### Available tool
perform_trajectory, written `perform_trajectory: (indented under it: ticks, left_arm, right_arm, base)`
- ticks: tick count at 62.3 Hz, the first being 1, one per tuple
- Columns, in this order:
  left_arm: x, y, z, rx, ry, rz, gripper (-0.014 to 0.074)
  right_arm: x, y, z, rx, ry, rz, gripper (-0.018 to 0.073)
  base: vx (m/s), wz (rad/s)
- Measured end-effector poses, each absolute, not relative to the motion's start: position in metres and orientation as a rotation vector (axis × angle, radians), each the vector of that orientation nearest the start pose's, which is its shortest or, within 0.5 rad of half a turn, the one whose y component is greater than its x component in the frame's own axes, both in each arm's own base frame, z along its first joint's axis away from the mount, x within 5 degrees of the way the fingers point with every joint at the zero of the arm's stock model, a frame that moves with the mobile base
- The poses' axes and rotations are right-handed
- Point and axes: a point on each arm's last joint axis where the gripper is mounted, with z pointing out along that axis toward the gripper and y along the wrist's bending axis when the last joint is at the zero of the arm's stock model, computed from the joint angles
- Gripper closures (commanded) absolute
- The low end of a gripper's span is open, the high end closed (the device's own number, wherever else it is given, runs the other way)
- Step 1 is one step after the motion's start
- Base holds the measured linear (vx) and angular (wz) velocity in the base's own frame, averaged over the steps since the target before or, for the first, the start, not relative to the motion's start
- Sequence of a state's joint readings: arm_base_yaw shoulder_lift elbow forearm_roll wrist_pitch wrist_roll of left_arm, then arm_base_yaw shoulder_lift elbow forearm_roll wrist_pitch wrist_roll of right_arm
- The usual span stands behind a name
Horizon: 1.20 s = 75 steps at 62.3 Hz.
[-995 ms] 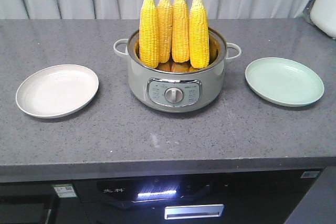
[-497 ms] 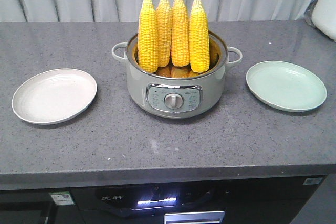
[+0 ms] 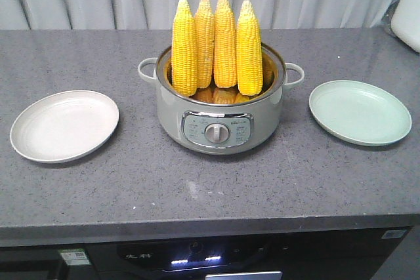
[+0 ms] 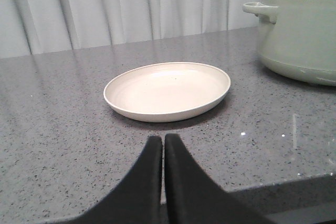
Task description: Distribute corn equally
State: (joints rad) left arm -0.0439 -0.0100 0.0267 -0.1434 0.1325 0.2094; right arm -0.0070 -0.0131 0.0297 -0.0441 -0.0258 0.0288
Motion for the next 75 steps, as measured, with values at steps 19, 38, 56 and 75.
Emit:
perform_trajectory:
  ticks: [19, 38, 56, 75]
  left_arm:
    - [0.0565, -0.0042, 0.1928, 0.105, 1.628, 0.002, 0.0603]
    - [0.0565, -0.0042, 0.1928, 0.105, 1.628, 0.002, 0.0603]
    - [0.0565, -0.0042, 0.1928, 0.105, 1.628, 0.002, 0.0603]
    - [0.0565, -0.0042, 0.1928, 0.105, 1.628, 0.002, 0.0603]
  right_arm:
    - [0.0563, -0.0003, 0.2062, -0.007, 1.474, -0.017, 0.0564]
    - [0.0563, -0.0003, 0.2062, -0.007, 1.474, -0.017, 0.0564]
    - [0.0563, -0.0003, 0.2062, -0.007, 1.474, -0.017, 0.0564]
    - [0.0563, -0.0003, 0.2062, -0.007, 1.474, -0.017, 0.0564]
  base:
    - [0.03, -0.01]
    - [0.03, 0.00]
    - [0.03, 0.00]
    - [0.02, 0.00]
